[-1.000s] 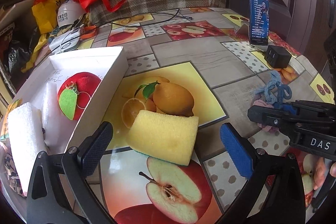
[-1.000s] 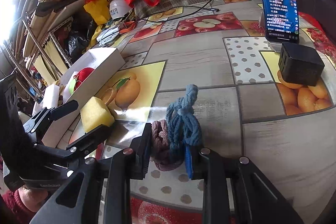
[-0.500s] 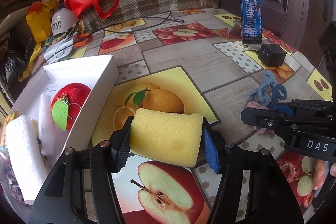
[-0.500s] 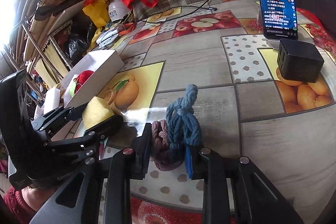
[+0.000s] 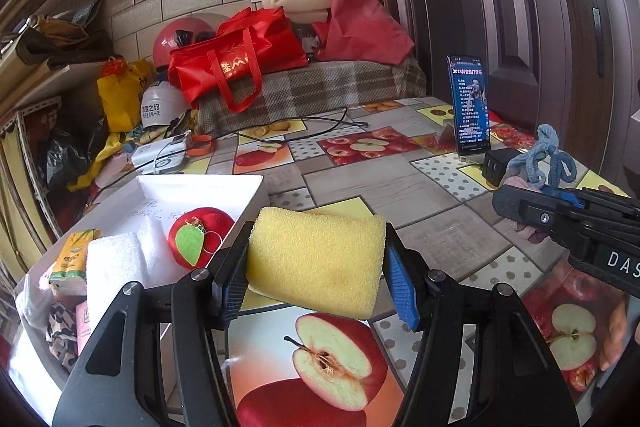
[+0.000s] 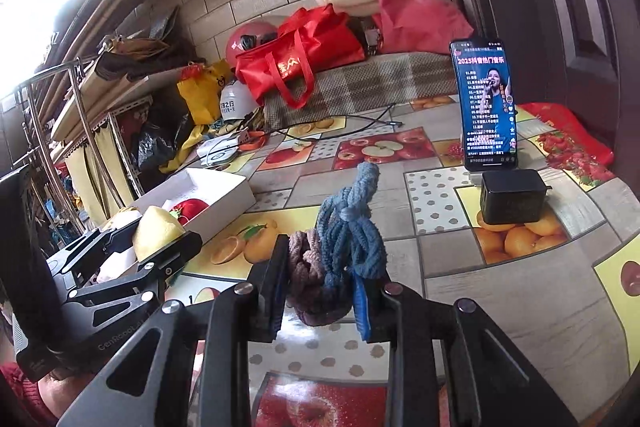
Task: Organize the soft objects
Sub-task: 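Carry the sponge with the left tool while the right tool carries the rope toy over the box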
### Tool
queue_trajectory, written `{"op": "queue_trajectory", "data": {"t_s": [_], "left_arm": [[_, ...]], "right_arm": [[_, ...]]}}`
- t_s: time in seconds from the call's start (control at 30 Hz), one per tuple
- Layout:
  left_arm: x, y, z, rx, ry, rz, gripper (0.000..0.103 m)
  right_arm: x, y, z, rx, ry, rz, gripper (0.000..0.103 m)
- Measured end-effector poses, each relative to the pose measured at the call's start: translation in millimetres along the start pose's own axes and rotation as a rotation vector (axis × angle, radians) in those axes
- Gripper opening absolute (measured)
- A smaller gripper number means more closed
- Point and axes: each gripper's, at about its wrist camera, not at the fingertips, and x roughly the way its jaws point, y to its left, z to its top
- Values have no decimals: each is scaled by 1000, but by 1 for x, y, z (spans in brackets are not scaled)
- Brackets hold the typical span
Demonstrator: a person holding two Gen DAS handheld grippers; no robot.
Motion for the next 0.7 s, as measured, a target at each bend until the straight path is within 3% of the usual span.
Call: {"op": "queue_trajectory", "data": {"t_s": [0.17, 0.7], "left_arm": [[-9, 3, -4, -10, -15, -1, 60], [-43, 30, -23, -21, -29, 20, 60]], "right_arm": [[-5, 21, -1, -104, -35, -31, 29], [5, 58, -11, -152, -3, -6, 29]]}}
